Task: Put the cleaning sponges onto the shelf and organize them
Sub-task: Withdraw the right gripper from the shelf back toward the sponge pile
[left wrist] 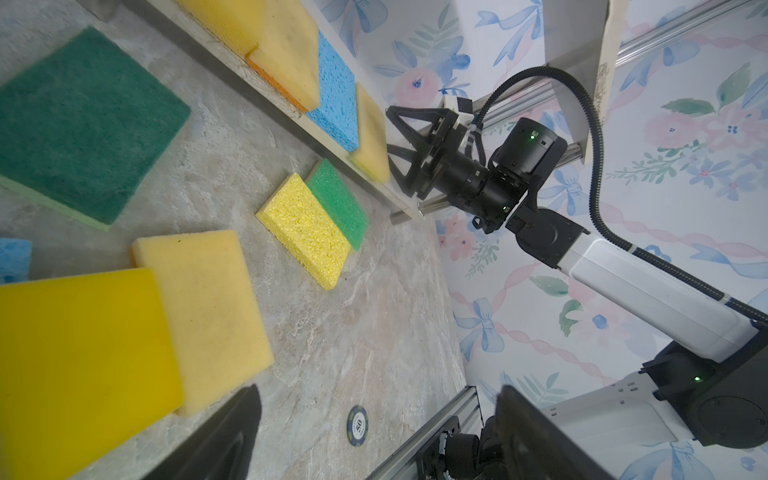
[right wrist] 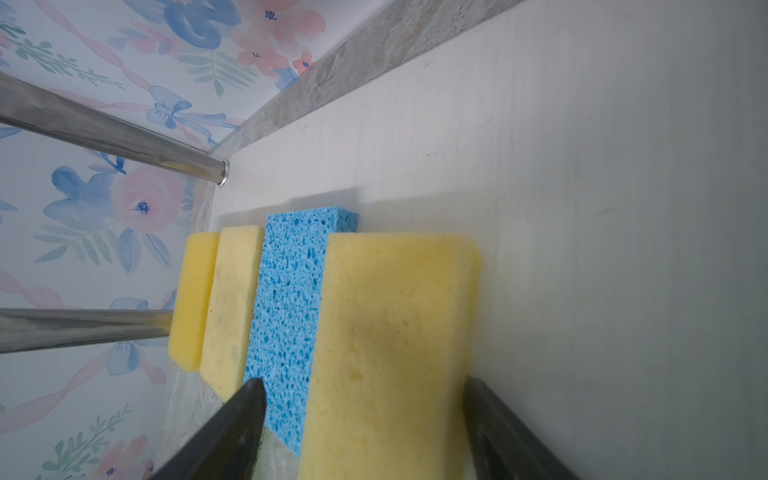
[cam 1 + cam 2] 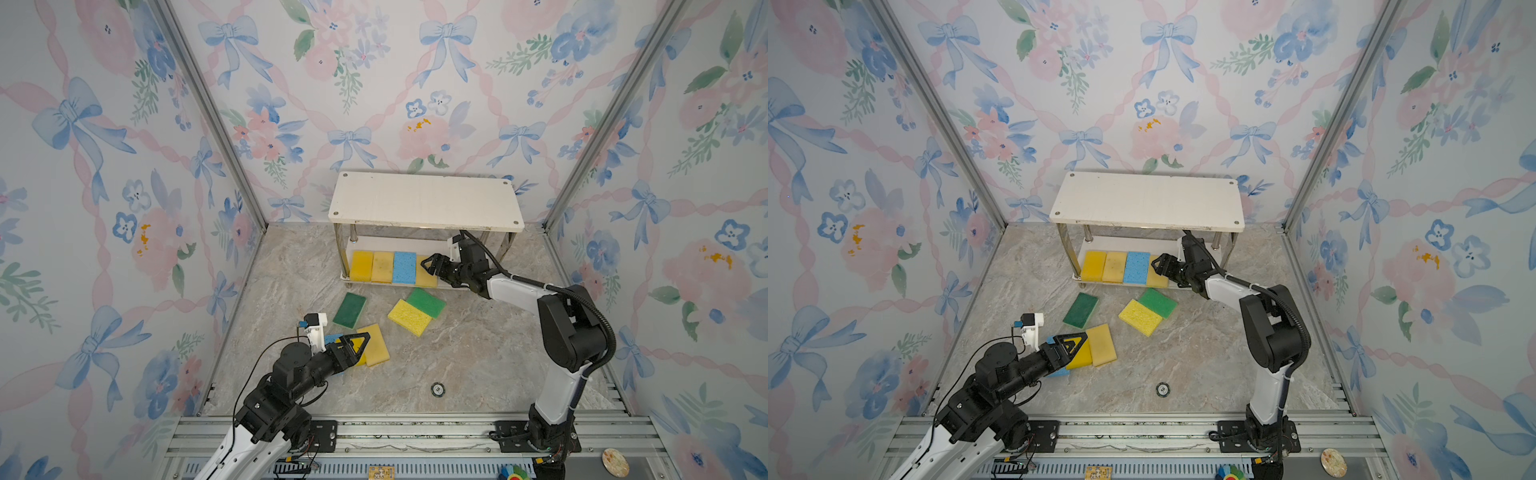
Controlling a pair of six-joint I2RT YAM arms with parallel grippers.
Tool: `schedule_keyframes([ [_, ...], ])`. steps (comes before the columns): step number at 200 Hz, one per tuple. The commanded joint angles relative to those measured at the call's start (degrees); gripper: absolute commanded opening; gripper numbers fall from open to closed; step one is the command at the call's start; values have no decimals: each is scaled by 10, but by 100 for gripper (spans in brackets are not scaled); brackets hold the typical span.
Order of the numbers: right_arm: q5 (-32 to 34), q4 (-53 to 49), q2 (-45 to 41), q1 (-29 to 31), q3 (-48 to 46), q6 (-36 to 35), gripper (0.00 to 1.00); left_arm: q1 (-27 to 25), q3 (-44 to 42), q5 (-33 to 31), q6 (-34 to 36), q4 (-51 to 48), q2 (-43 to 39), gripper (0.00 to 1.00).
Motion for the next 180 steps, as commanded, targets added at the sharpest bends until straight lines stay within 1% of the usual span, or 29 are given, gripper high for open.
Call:
schedule_keyframes([
  [1, 28, -12, -19, -7, 5, -16, 77, 3, -4, 7, -3, -9, -7, 91],
  [34, 67, -52, -77, 3, -20, -40, 78, 3, -2, -8, -1, -16, -3, 92],
  [56, 81, -81, -118, 19, -35, -47, 78, 3, 8, -20, 16, -26, 8, 94],
  [59, 84, -85, -124, 22, -38, -62, 78, 3, 11, -23, 20, -30, 11, 95],
  [64, 87, -88, -126, 27, -43, -65, 78, 3, 18, -28, 28, -36, 16, 95],
  [68, 88, -91, -145, 31, -47, -66, 78, 3, 23, -31, 34, -42, 20, 96],
  [84, 91, -103, -170, 49, -65, -63, 78, 3, 40, -39, 58, -57, 42, 98],
  [97, 92, -113, -192, 65, -83, -63, 78, 4, 54, -45, 74, -66, 59, 98],
  [131, 100, -163, -245, 117, -125, -69, 78, 5, 107, -83, 107, -98, 91, 98],
  [145, 100, -181, -270, 137, -147, -69, 78, 5, 118, -73, 112, -94, 125, 98],
  [161, 100, -204, -301, 150, -177, -62, 78, 5, 118, -37, 114, -72, 176, 98],
  [170, 100, -216, -318, 156, -196, -59, 78, 1, 106, -14, 102, -36, 194, 98],
  [180, 103, -234, -338, 160, -212, -57, 78, -5, 84, 11, 76, 28, 225, 96],
])
